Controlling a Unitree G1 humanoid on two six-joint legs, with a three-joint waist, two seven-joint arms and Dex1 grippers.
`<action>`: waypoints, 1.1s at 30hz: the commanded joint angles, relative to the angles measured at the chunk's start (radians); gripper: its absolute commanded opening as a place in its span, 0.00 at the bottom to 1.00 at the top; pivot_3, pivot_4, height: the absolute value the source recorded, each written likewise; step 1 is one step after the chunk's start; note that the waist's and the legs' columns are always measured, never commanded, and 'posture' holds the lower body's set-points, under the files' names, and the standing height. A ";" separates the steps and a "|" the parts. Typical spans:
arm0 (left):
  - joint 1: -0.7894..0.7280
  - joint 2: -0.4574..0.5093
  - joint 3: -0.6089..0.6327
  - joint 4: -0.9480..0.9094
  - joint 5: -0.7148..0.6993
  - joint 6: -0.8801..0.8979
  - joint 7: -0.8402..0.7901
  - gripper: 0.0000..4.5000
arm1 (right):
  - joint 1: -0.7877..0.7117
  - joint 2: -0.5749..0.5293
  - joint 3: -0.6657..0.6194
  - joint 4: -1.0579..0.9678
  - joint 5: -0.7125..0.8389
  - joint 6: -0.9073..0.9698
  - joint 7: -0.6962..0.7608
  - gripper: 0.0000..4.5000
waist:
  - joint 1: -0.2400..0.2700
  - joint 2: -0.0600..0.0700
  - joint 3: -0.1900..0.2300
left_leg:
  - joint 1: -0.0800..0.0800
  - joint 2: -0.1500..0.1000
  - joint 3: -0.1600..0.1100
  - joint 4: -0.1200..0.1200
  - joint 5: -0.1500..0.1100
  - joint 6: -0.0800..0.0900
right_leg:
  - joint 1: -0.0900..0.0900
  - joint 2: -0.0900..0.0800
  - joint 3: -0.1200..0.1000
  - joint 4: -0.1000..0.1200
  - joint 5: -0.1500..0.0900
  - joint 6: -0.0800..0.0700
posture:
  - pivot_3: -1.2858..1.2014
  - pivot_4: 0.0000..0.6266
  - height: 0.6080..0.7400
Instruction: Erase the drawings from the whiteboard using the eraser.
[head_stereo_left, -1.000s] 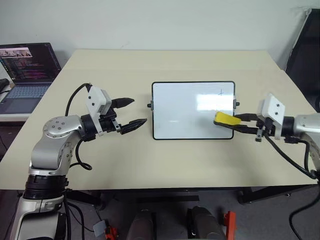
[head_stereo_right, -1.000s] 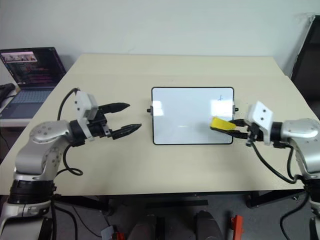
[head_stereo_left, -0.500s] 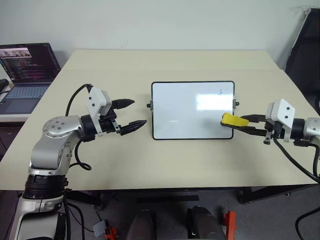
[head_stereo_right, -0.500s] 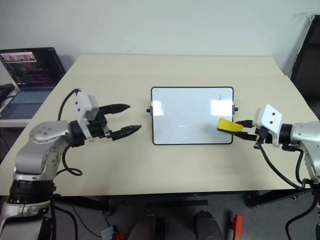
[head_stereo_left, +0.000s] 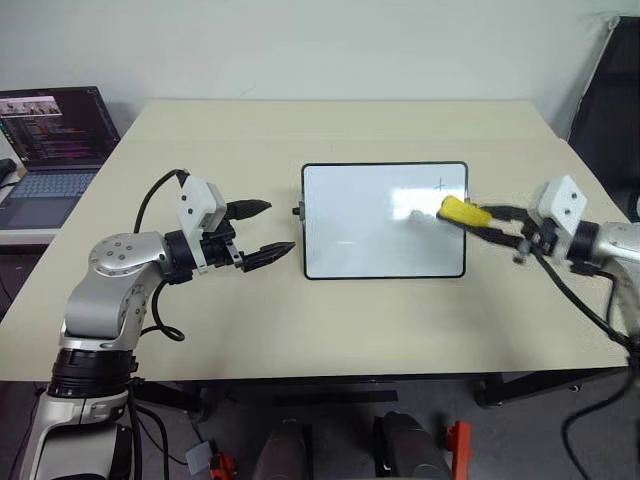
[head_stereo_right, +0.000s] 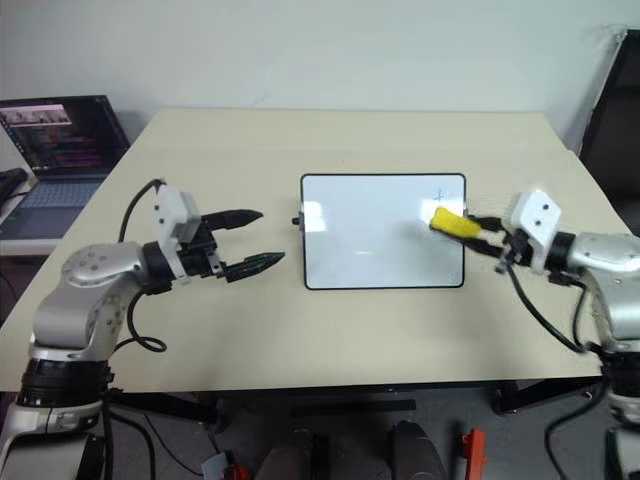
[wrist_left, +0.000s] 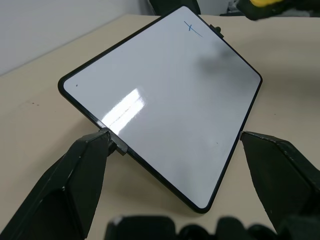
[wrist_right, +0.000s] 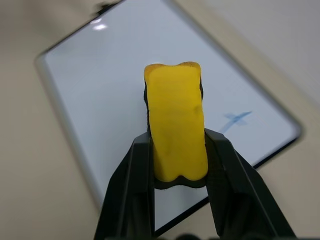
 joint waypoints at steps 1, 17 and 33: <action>-0.014 -0.004 -0.001 -0.030 -0.002 -0.016 -0.007 1.00 | -0.033 0.130 -0.032 0.089 -0.103 -0.080 -0.294 0.22 | 0.001 0.000 0.000 | 0.000 0.000 0.000 0.000 0.000 0.000 | 0.000 0.000 0.000 0.000 0.000 0.000 | 0.52 0.24 1.00; -0.002 0.000 0.000 -0.058 -0.012 0.005 -0.011 1.00 | -0.030 0.323 0.002 0.298 -0.197 -0.197 -0.557 0.22 | 0.001 0.000 0.000 | 0.001 -0.001 0.000 -0.001 -0.001 -0.001 | 0.000 -0.001 0.000 0.000 0.002 -0.005 | 0.52 0.24 1.00; 0.000 -0.006 -0.001 -0.065 -0.010 0.006 0.002 1.00 | -0.071 0.365 0.213 0.331 -0.323 -0.229 -0.451 0.22 | -0.044 -0.001 -0.001 | 0.007 0.001 0.001 0.000 0.000 -0.001 | 0.003 0.002 0.003 0.004 0.002 -0.001 | 0.52 0.24 1.00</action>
